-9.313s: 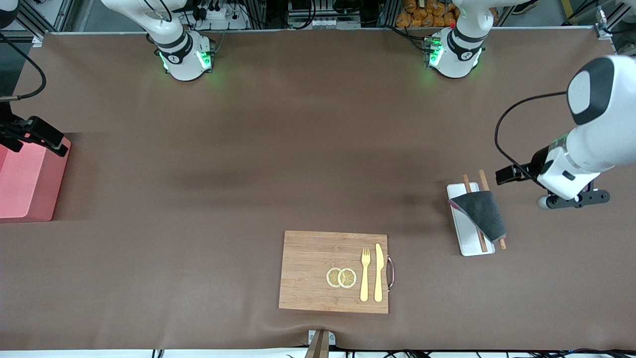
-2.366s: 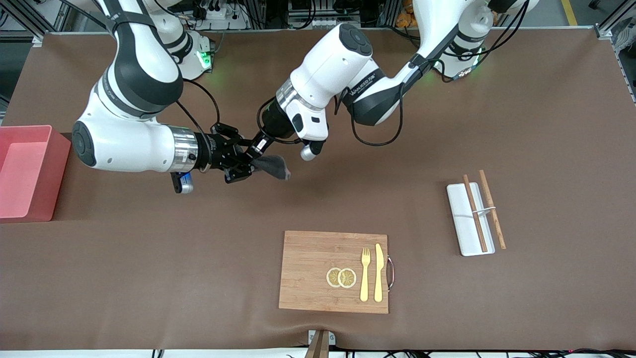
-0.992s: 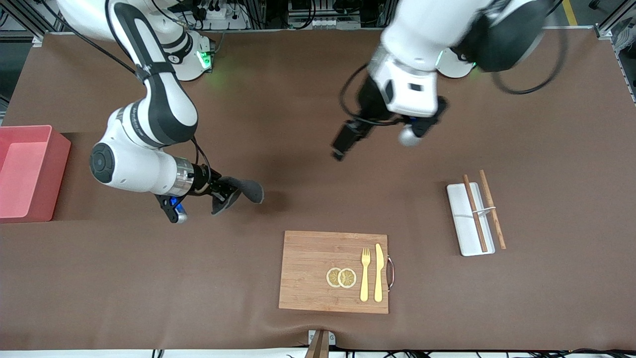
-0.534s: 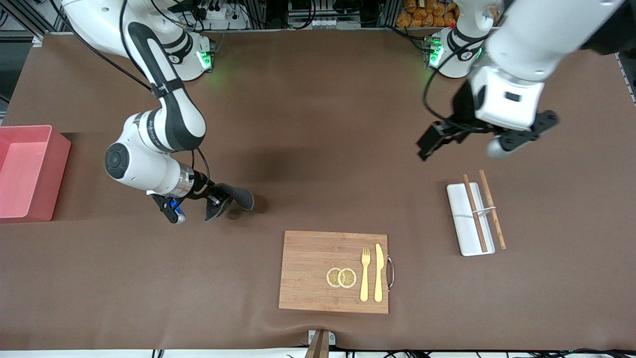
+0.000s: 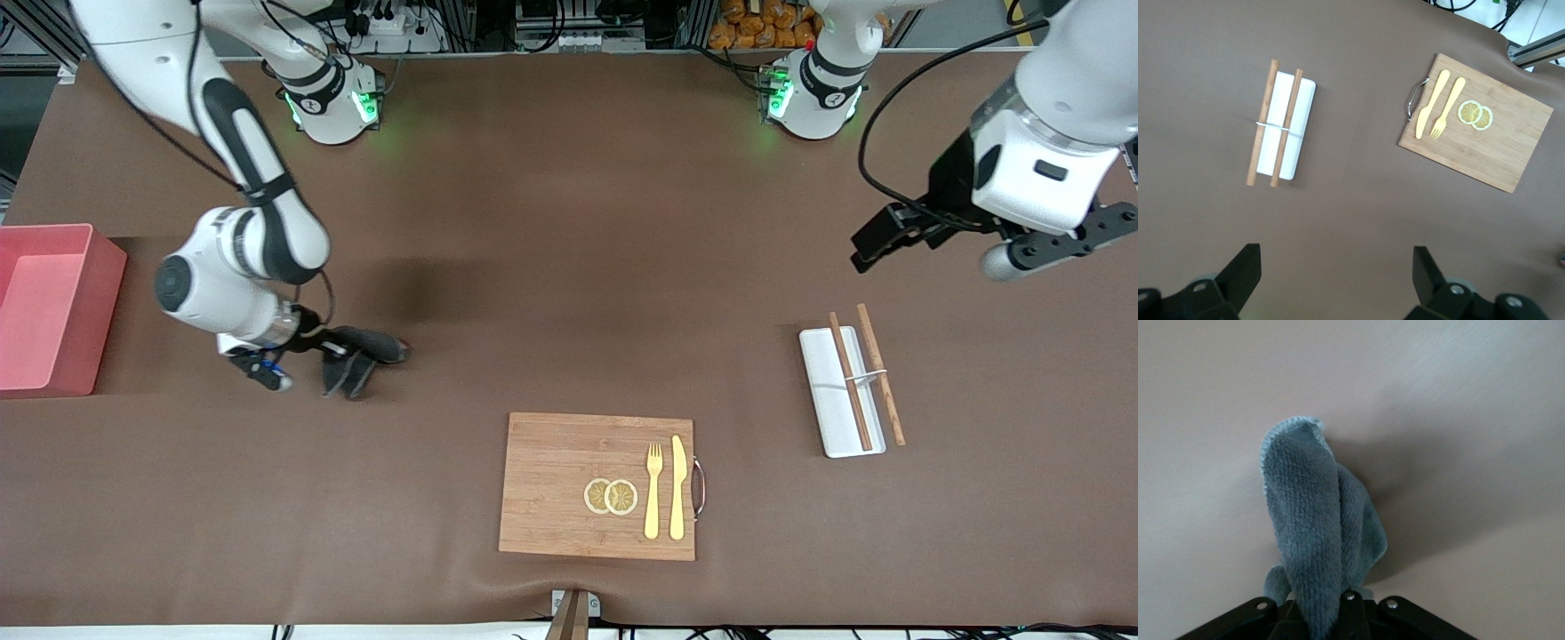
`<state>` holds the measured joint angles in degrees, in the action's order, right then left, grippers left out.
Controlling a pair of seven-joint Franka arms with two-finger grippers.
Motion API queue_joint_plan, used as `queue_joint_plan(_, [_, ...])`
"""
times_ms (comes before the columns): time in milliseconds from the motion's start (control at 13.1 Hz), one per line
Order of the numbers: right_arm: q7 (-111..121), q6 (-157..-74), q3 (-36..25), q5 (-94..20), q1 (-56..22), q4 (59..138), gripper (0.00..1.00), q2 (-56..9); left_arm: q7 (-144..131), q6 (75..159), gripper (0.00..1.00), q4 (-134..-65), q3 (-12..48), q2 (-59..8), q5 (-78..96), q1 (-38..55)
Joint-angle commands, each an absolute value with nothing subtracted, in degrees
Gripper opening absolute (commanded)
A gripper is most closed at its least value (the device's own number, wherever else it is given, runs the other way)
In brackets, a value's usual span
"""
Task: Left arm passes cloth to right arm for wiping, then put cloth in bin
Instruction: 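Wipe the table with the cloth in the right gripper, sweeping back and forth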
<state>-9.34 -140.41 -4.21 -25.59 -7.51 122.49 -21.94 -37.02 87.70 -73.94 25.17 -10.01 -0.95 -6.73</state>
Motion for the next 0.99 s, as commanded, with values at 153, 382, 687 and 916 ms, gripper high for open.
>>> queue_joint_plan(153, [23.3, -140.1, -3.4, -24.5, 9.3, 119.3, 0.0, -24.2, -28.1, 83.8, 1.0, -75.6, 25.1, -7.8, -1.8, -11.0])
queue_joint_plan(382, [32.6, -139.5, -4.4, -10.3, 16.6, 109.2, 0.0, -29.5, -22.4, 81.0, 1.0, -77.1, 19.7, -6.2, -1.8, -10.6])
queue_joint_plan(687, [32.2, -130.9, -4.5, 3.6, 18.5, 100.3, 0.0, -29.7, -16.6, 83.6, 1.0, -85.6, 7.8, -1.6, -1.6, -4.0])
queue_joint_plan(916, [21.0, -132.0, -4.2, 3.4, 14.8, 103.5, 0.0, -30.0, -13.8, 89.6, 1.0, -92.3, 1.8, 2.7, -0.8, 0.3])
